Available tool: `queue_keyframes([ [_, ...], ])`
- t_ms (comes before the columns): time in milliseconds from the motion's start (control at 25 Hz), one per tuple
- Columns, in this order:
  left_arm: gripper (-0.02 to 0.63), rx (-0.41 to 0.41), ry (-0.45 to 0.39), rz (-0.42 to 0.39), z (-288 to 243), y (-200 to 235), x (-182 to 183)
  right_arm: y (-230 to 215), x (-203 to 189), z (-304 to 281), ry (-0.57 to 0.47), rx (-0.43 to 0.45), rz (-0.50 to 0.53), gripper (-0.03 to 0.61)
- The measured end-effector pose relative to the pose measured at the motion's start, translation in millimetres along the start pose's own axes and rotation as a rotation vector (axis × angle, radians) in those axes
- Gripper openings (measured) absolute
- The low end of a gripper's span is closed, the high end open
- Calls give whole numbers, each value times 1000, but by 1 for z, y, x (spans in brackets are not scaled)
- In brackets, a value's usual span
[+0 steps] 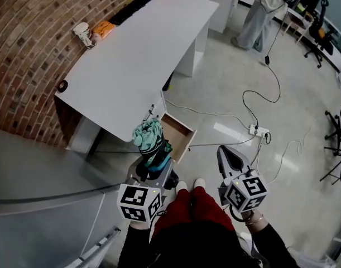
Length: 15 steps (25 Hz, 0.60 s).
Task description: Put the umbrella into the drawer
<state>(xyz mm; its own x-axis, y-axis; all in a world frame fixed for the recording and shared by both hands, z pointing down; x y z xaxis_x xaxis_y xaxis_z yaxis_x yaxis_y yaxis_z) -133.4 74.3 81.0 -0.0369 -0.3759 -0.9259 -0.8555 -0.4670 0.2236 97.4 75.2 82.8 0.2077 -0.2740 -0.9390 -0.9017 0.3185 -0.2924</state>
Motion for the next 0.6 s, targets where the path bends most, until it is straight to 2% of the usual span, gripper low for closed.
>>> queue_keyframes([
  [320, 232, -23, 43, 1, -35, 9, -22, -27, -29, -24, 61, 1, 4, 2],
  [600, 232, -4, 114, 40, -69, 22, -69, -59, -77, -49, 104, -7, -16, 2],
])
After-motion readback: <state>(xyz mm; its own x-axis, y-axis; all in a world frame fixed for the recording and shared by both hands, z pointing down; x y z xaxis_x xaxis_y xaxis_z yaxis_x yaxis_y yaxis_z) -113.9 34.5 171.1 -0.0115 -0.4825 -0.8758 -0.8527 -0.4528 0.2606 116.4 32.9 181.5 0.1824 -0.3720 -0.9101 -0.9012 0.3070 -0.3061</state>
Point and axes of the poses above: the fingertips, and each gripper's own axes: z backward along the fingers, y to its left, x out of its top, the point moved 6 cm from there along z, backward along the fingers, and after that the axes turned 11 degrees about -y, right-handed, at the moved point
